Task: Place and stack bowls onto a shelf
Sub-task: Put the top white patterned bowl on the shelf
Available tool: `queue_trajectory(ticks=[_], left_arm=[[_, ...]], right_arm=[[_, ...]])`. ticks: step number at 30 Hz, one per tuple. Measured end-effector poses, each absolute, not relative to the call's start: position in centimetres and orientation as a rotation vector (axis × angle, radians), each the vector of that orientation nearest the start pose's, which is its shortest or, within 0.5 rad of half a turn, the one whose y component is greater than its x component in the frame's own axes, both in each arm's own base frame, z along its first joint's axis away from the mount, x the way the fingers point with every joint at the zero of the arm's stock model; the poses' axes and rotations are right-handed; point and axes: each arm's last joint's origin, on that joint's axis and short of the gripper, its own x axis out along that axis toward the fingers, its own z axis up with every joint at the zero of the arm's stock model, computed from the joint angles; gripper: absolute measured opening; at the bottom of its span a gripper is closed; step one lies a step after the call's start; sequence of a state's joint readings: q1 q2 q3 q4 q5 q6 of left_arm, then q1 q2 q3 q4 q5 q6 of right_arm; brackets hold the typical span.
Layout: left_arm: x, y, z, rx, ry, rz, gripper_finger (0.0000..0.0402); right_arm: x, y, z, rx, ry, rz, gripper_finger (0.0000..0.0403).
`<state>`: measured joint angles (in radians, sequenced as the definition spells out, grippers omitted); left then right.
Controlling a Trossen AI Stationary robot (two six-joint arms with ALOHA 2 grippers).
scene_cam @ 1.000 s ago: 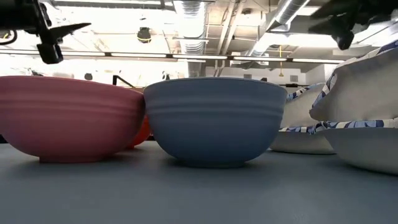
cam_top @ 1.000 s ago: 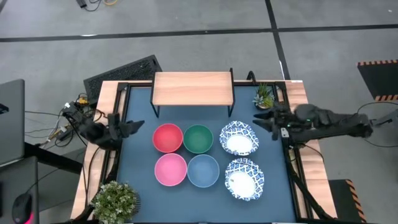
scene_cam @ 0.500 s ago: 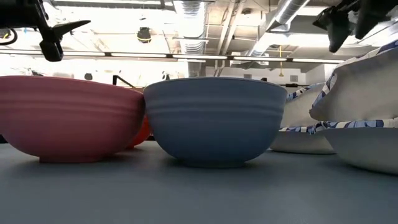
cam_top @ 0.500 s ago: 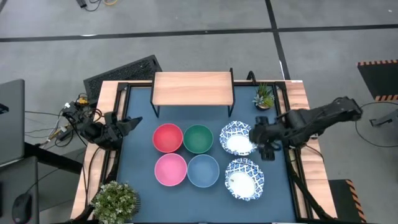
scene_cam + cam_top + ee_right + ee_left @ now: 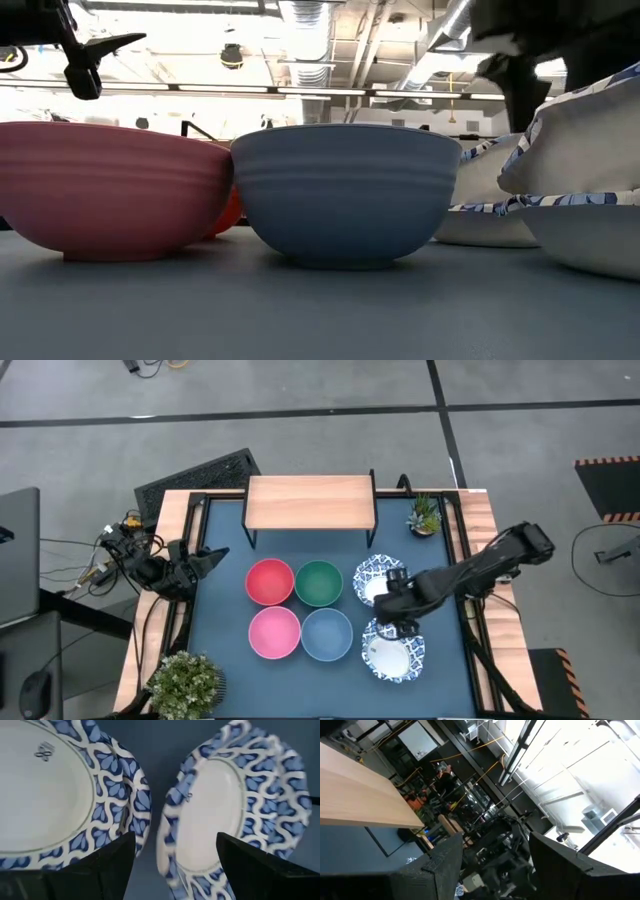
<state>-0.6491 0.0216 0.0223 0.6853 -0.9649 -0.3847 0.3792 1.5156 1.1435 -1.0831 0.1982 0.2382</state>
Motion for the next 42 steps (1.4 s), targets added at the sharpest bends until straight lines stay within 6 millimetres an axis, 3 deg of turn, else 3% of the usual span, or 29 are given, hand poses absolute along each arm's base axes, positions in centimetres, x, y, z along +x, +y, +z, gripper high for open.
queue_trajectory(ticks=[4, 7, 10, 13, 15, 22, 26, 29, 32, 35, 39, 42], left_arm=[[6.7, -2.1, 22.3, -0.896, -0.542, 0.203, 0.0214], [6.7, -2.2, 22.3, -0.895, -0.54, 0.185, 0.0214], [6.8, -2.2, 22.2, -0.884, -0.527, 0.188, 0.0214], [6.9, -2.3, 22.0, -0.876, -0.507, 0.193, 0.0214], [7.0, -2.3, 21.8, -0.89, -0.5, 0.196, 0.0214], [7.0, -2.3, 21.9, -0.922, -0.506, 0.188, 0.0214], [7.0, -2.3, 21.8, -0.914, -0.503, 0.191, 0.0214], [7.0, -2.4, 21.8, -0.907, -0.497, 0.194, 0.0214], [7.0, -2.3, 21.8, -0.914, -0.499, 0.219, 0.0214], [7.0, -2.2, 21.7, -0.913, -0.499, 0.252, 0.0214], [7.0, -2.1, 21.6, -0.901, -0.494, 0.31, 0.0214], [7.0, -2.1, 21.4, -0.886, -0.477, 0.329, 0.0214]], right_arm=[[25.9, 9.4, 22.4, -0.214, 1.428, -0.063, 0.0294], [26.2, 9.5, 22.1, -0.221, 1.431, -0.095, 0.0256], [26.4, 9.6, 22.5, -0.202, 1.413, -0.1, 0.0177], [26.5, 9.7, 23.1, -0.181, 1.395, -0.098, 0.0063], [26.7, 9.7, 23.6, -0.162, 1.389, -0.082, 0.0023], [27.7, 10.1, 27.0, -0.125, 1.314, -0.071, 0.0022], [28.0, 10.1, 31.5, -0.122, 1.255, -0.046, 0.0021], [28.6, 9.4, 35.6, -0.148, 1.117, -0.031, 0.0021], [29.8, 7.5, 39.3, -0.219, 0.936, -0.11, 0.0021], [31.7, 4.8, 41.6, -0.344, 0.835, -0.191, 0.0021], [33.5, 0.4, 41.8, -0.496, 0.901, -0.343, 0.0021], [33.7, -3.3, 40.7, -0.503, 1.024, -0.444, 0.0021]])
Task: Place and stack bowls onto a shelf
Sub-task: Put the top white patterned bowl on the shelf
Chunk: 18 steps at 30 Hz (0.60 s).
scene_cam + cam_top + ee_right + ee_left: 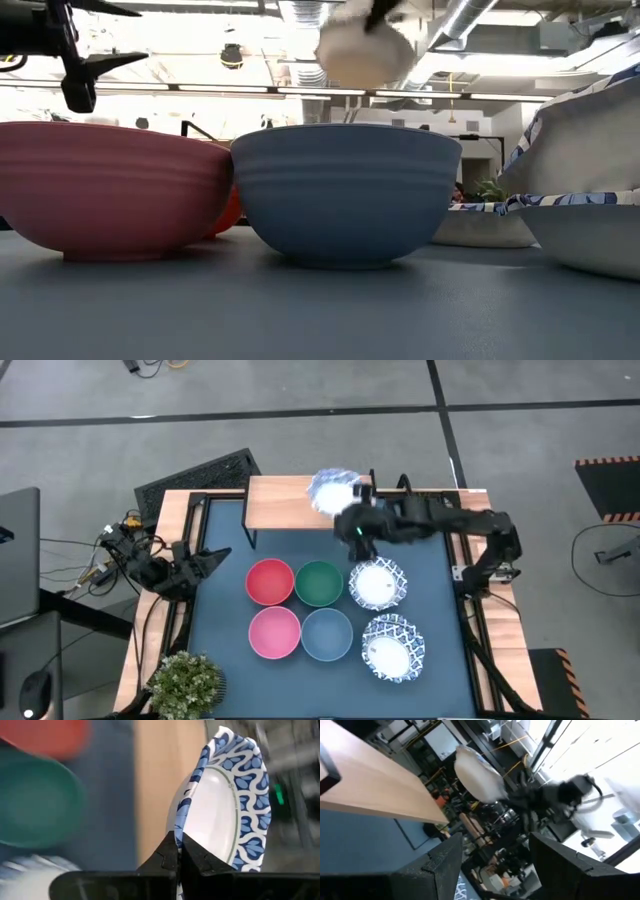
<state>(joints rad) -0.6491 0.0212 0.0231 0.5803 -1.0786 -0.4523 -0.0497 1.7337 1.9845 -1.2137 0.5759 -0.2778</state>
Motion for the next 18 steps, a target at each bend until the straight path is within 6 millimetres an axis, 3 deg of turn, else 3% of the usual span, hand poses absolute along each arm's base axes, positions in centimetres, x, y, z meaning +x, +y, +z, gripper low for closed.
queue_trajectory(ticks=[3, 7, 13, 18], left_arm=[[7.1, -2.1, 21.2, -0.9, -0.468, 0.349, 0.0214], [7.1, -2.1, 21.2, -0.9, -0.466, 0.366, 0.0214], [7.1, -2.1, 21.0, -0.887, -0.454, 0.408, 0.0214], [7.1, -2.0, 21.0, -0.898, -0.456, 0.432, 0.0214]], right_arm=[[33.9, -6.5, 38.8, -0.456, 1.136, -0.52, 0.0021], [35.3, -8.8, 36.4, -0.441, 1.209, -0.55, 0.0021], [38.2, -9.7, 32.5, -0.494, 1.257, -0.503, 0.0021], [39.0, -10.3, 30.0, -0.479, 1.324, -0.497, 0.0021]])
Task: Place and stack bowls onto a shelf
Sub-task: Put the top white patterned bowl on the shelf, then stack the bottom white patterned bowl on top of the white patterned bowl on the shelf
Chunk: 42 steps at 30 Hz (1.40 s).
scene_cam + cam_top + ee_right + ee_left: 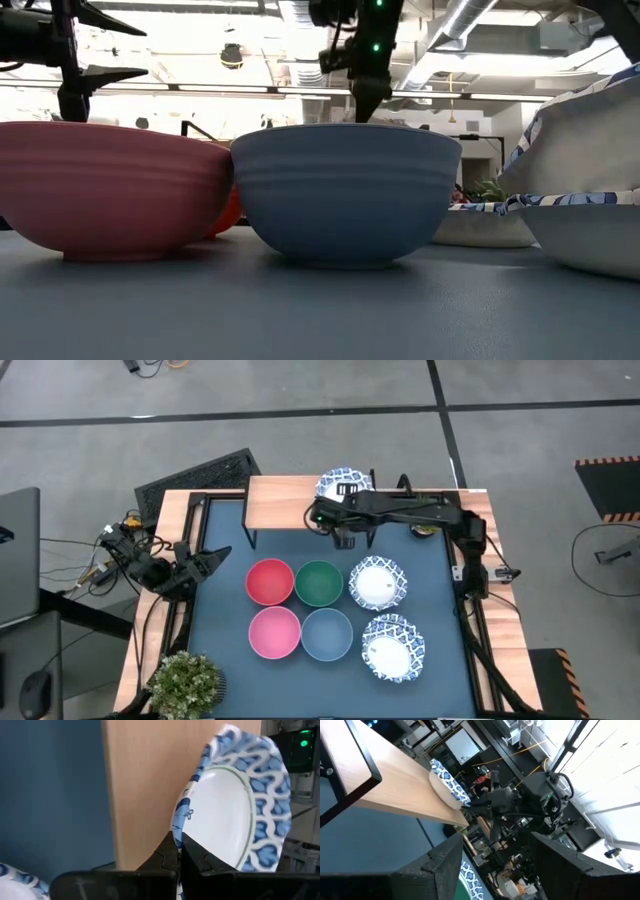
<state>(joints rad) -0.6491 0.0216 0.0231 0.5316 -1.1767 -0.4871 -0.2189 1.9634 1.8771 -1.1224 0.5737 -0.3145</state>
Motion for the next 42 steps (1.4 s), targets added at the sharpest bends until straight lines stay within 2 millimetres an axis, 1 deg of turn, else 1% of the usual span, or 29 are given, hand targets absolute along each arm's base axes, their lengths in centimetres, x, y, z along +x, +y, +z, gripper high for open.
queue_trajectory(ticks=[4, 6, 15, 18, 20, 22, 24, 26, 29, 31, 33, 37, 39, 42], left_arm=[[7.1, -2.0, 21.0, -0.894, -0.455, 0.432, 0.0214], [7.1, -2.0, 21.0, -0.894, -0.456, 0.432, 0.0214], [7.1, -2.0, 21.0, -0.885, -0.452, 0.433, 0.0214], [7.1, -2.0, 21.0, -0.874, -0.449, 0.435, 0.0214], [7.1, -2.0, 20.9, -0.874, -0.449, 0.435, 0.0214], [7.1, -2.0, 20.9, -0.874, -0.449, 0.435, 0.0214], [7.1, -2.0, 21.0, -0.873, -0.449, 0.434, 0.0214], [7.1, -2.1, 21.0, -0.861, -0.446, 0.425, 0.0214], [7.2, -2.1, 20.9, -0.836, -0.435, 0.422, 0.0214], [7.2, -2.2, 20.8, -0.818, -0.422, 0.419, 0.0214], [7.3, -2.2, 20.7, -0.825, -0.419, 0.414, 0.0214], [7.3, -2.3, 20.7, -0.845, -0.419, 0.388, 0.0214], [7.3, -2.3, 20.7, -0.846, -0.419, 0.385, 0.0214], [7.3, -2.3, 20.7, -0.845, -0.418, 0.386, 0.0214]], right_arm=[[39.0, -10.6, 29.8, -0.474, 1.329, -0.501, 0.0022], [39.0, -10.6, 29.8, -0.467, 1.327, -0.496, 0.0032], [38.5, -10.4, 30.9, -0.4, 1.288, -0.43, 0.013], [38.0, -10.1, 31.9, -0.401, 1.29, -0.424, 0.0166], [37.7, -9.7, 33.2, -0.382, 1.254, -0.442, 0.0188], [36.9, -9.1, 34.7, -0.337, 1.229, -0.449, 0.0206], [36.0, -8.1, 36.1, -0.248, 1.182, -0.438, 0.0218], [34.9, -6.7, 37.3, -0.115, 1.141, -0.399, 0.0222], [33.5, -3.5, 38.6, 0.013, 1.087, -0.365, 0.0221], [32.6, -1.1, 38.5, 0.04, 1.08, -0.373, 0.0218], [31.5, 1.3, 37.9, 0.058, 1.086, -0.402, 0.0216], [29.8, 5.3, 34.9, 0.12, 1.119, -0.445, 0.0214], [29.4, 7.0, 33.2, 0.167, 1.137, -0.419, 0.0214], [29.1, 9.8, 31.3, 0.223, 1.176, -0.326, 0.0214]])
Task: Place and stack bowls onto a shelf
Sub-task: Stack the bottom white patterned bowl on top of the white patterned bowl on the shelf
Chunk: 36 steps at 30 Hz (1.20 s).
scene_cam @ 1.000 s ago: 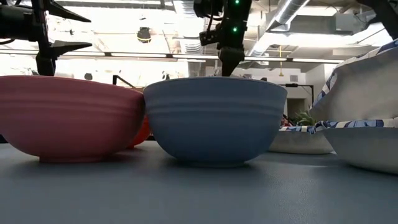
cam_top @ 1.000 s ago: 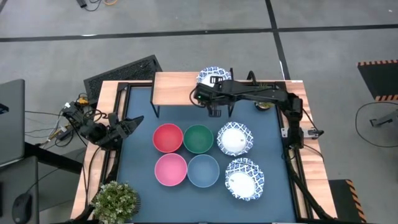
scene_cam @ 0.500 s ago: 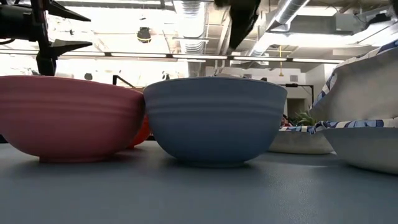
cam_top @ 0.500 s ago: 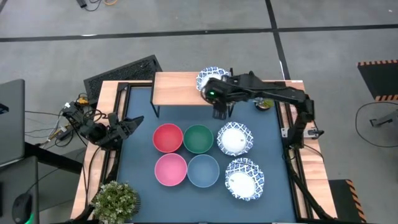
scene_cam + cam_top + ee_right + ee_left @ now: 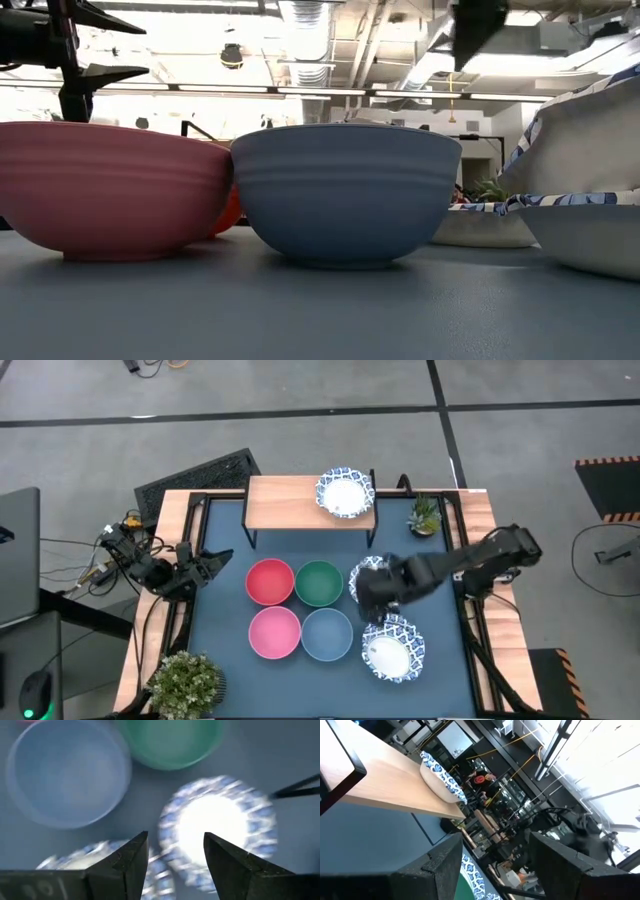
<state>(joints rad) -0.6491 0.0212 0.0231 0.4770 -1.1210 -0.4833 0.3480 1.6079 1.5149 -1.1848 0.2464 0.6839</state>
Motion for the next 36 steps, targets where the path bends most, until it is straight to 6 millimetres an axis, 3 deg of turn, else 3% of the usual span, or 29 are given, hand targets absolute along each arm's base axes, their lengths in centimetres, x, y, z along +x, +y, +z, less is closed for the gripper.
queue_trajectory(ticks=[6, 12, 17, 26, 30, 33, 36], left_arm=[[7.5, -2.4, 20.4, -0.841, -0.397, 0.388, 0.0214], [7.5, -2.4, 20.2, -0.854, -0.39, 0.387, 0.0214], [7.5, -2.4, 20.1, -0.842, -0.381, 0.393, 0.0214], [7.6, -2.4, 19.9, -0.847, -0.374, 0.414, 0.0214], [7.6, -2.4, 19.9, -0.87, -0.381, 0.416, 0.0214], [7.6, -2.4, 19.9, -0.871, -0.381, 0.416, 0.0214], [7.6, -2.4, 19.9, -0.874, -0.381, 0.415, 0.0214]], right_arm=[[27.1, 15.5, 30.6, 0.332, 1.274, -0.099, 0.0214], [24.2, 20.8, 31.3, 0.432, 1.213, -0.025, 0.0214], [24.5, 23.6, 29.1, 0.41, 1.218, -0.026, 0.0214], [26.1, 25.2, 23.8, 0.247, 1.342, -0.087, 0.0214], [26.3, 25.4, 22.7, 0.211, 1.37, -0.102, 0.0209], [26.4, 25.4, 22.3, 0.209, 1.395, -0.102, 0.0175], [26.2, 25.3, 22.8, 0.235, 1.414, -0.077, 0.0092]])
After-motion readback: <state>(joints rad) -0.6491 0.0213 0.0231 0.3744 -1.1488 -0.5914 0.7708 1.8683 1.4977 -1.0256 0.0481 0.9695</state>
